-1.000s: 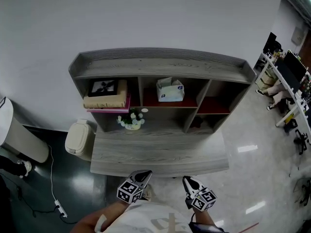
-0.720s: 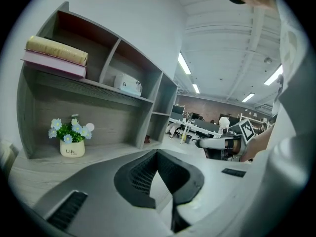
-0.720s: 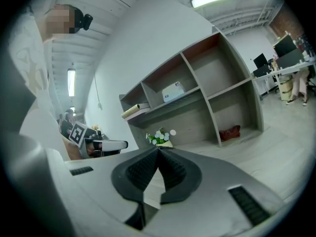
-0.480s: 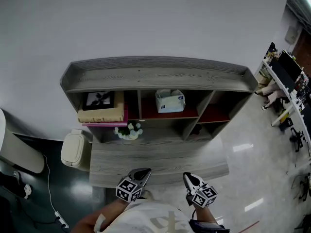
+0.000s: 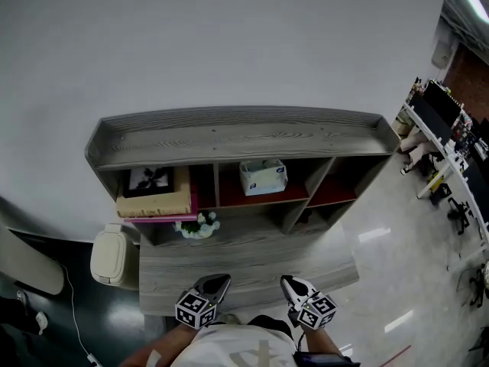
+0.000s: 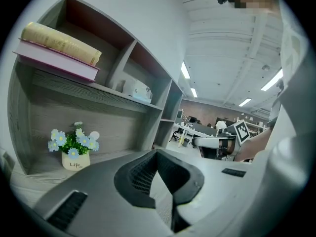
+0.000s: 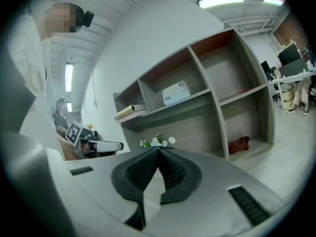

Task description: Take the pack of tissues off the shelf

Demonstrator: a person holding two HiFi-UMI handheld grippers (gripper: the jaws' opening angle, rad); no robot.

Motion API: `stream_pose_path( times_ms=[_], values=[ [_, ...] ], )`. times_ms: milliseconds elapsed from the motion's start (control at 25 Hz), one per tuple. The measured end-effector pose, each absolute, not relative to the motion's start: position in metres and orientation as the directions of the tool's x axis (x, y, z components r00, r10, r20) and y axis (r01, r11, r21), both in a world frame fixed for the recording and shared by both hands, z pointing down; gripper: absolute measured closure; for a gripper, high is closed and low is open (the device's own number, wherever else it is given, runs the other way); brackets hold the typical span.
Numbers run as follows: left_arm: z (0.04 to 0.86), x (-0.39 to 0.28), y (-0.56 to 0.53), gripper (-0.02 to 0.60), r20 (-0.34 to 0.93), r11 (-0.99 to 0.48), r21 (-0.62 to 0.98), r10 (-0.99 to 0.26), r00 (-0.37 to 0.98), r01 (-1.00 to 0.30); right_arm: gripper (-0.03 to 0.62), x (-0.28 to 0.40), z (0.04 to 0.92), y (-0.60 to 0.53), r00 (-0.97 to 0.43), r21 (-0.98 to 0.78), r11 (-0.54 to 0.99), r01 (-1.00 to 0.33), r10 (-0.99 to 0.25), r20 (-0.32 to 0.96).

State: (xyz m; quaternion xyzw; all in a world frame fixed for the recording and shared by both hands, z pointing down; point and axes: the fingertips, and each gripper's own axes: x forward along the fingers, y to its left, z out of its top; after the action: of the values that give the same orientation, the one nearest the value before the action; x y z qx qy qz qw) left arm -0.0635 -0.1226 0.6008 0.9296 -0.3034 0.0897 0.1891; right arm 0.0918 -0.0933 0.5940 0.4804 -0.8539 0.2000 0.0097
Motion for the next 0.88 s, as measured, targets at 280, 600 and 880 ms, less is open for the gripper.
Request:
stream_pose_path(
  times_ms=[280, 600, 880],
  values=[
    [0.608, -0.074, -0.127, 0.578, 0.286, -0.732, 0.311, -0.536, 0.794, -0.606, 0.589, 0.093, 0.604, -0.114, -0.542, -0.324, 0.46, -0.826, -0.807, 0.234],
    [0.605, -0.098, -0.155, 0.578, 0.269, -0.671, 0.319, -0.614, 0.742, -0.67, 0.589, 0.1, 0.588, -0.168, -0.556, -0.273, 0.495, -0.825, -0.8, 0.227],
    [0.607, -0.103, -0.169, 0.578, 0.266, -0.645, 0.329, -0.638, 0.723, -0.69, 0.588, 0.123, 0.564, -0.226, -0.558, -0.188, 0.526, -0.829, -0.802, 0.215]
  ],
)
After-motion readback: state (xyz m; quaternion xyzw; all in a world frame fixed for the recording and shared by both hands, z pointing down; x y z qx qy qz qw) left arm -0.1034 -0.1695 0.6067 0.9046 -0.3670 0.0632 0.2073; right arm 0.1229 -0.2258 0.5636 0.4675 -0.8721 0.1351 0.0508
